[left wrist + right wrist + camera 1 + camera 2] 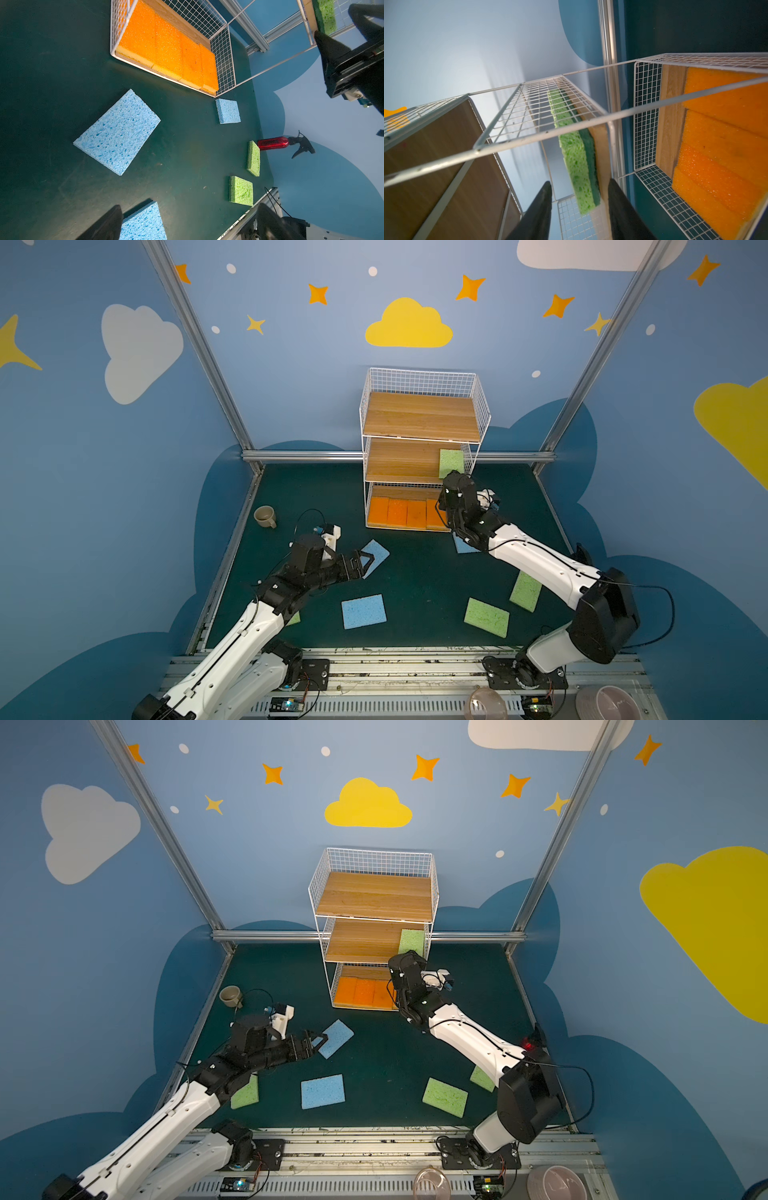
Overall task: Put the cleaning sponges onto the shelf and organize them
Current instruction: 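Lower the green sponge onto the middle shelf board and open the right gripper, then draw the right gripper back from the shelf while the left reaches a blue sponge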
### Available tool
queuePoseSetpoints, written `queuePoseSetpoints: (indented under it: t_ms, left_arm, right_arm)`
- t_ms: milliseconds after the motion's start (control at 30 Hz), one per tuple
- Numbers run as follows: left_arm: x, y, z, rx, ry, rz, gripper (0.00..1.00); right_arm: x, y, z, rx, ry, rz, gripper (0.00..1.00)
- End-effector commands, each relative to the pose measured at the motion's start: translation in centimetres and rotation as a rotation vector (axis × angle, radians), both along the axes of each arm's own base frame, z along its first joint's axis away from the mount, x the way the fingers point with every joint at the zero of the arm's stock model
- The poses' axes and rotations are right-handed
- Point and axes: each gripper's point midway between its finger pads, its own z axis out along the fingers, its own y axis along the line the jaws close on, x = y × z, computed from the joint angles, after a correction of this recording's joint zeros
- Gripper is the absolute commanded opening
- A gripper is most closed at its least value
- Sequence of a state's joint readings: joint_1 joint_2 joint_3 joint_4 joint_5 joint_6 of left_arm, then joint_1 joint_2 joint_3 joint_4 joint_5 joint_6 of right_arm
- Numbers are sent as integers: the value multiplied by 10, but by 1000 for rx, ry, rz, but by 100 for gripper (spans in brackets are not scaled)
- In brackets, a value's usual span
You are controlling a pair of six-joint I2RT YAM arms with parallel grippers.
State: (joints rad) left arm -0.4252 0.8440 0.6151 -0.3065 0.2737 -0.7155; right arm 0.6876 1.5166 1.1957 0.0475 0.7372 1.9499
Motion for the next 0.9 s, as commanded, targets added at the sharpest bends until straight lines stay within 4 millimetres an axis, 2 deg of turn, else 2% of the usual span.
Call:
queuePoseSetpoints:
  t_ms: [0, 267, 467, 600, 700, 867]
  left_arm:
    - [0, 0, 1, -5, -1, -1, 99]
    - [4, 2, -1, 28, -14, 0, 99]
    - [9, 0, -21, 59, 44, -14, 97]
    - [12, 4, -34, 92, 66, 8, 91]
    - [15, 12, -46, 132, 80, 53, 85]
    - [18, 16, -68, 143, 124, 90, 69]
  right_arm:
    - [-9, -9, 3, -42, 6, 15, 45]
    - [-18, -15, 7, -89, -8, 72, 46]
    - [-36, -24, 2, -245, -26, 182, 42]
    - [-50, -29, -1, -435, -104, 305, 40]
    - [-57, -21, -8, -539, -144, 468, 40]
    - [-61, 0, -39, -578, -113, 748, 39]
